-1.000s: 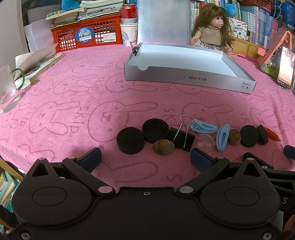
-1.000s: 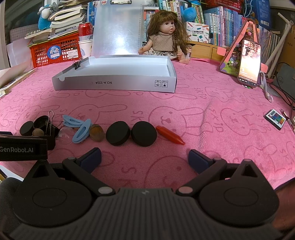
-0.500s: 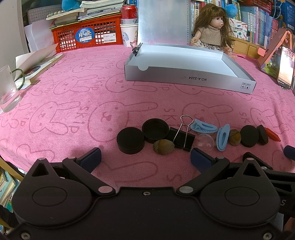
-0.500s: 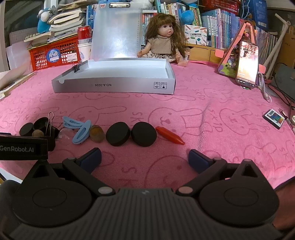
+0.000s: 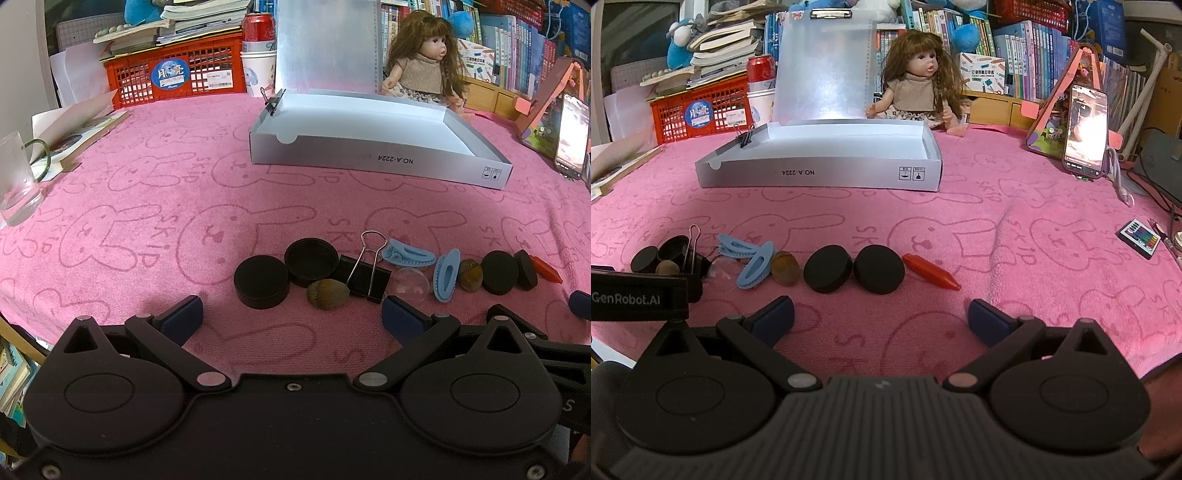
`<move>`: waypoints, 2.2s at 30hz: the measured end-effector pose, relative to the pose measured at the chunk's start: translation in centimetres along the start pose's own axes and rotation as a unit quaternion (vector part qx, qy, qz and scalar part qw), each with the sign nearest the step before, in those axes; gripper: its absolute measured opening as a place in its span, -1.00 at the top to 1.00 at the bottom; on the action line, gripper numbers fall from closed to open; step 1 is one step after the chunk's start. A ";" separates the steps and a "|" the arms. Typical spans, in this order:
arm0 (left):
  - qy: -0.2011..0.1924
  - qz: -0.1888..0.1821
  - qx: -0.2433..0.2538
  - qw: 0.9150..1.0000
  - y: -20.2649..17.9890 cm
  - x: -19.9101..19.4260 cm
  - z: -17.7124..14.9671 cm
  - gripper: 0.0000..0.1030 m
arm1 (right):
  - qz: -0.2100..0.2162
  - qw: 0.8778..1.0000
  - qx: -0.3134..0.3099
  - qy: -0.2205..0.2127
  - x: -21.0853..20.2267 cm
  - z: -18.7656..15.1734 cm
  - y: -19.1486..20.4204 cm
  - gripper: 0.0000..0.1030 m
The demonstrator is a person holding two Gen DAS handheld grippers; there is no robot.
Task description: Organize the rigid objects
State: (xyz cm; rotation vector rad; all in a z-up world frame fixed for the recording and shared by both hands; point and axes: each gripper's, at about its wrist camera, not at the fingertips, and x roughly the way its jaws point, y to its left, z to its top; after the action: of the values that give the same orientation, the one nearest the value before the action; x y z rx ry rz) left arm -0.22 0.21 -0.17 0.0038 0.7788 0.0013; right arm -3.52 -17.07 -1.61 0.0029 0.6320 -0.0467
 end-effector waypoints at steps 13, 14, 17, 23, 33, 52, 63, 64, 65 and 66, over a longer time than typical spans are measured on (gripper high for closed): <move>-0.003 -0.005 0.005 1.000 0.1 0.0 0.1 -1.00 | 0.042 0.999 0.001 -0.018 -1.2 -0.1 0.0 -0.44; -0.003 -0.006 0.007 1.000 0.1 0.0 0.1 -0.99 | 0.046 0.999 -0.001 -0.018 -1.2 -0.1 0.0 -0.41; -0.012 -0.011 0.001 1.000 0.3 -0.4 0.0 -0.83 | 0.052 0.998 -0.002 -0.020 -1.3 0.0 0.1 -0.19; -0.029 -0.058 -0.009 0.998 0.8 -1.4 0.0 -0.43 | 0.055 0.998 -0.002 -0.023 -1.4 0.3 0.1 0.02; -0.050 -0.111 0.008 0.993 0.3 -3.0 -0.5 0.25 | 0.037 0.999 0.001 -0.029 -1.3 0.7 -1.0 0.21; -0.062 -0.082 0.018 0.995 0.3 -1.3 -0.9 0.41 | 0.054 0.998 0.017 -0.028 1.0 1.6 -1.9 0.19; -0.067 -0.083 0.003 0.994 0.7 -1.1 -0.9 0.56 | 0.055 0.998 0.010 -0.037 0.7 1.4 -1.6 0.27; -0.067 -0.081 0.002 0.994 0.7 -1.2 -0.9 0.56 | 0.054 0.998 0.009 -0.039 0.6 1.4 -1.5 0.28; -0.068 -0.079 0.001 0.995 0.7 -1.2 -0.9 0.56 | 0.053 0.998 0.009 -0.042 0.5 1.5 -1.5 0.28; -0.068 -0.076 -0.003 0.995 0.7 -1.3 -0.8 0.56 | 0.052 0.998 0.009 -0.045 0.3 1.5 -1.5 0.28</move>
State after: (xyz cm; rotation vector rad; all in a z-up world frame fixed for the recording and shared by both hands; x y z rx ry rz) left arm -1.76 0.88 0.16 -0.0611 0.6418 -0.1406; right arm -2.42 -18.60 -0.54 0.0504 0.5402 0.0477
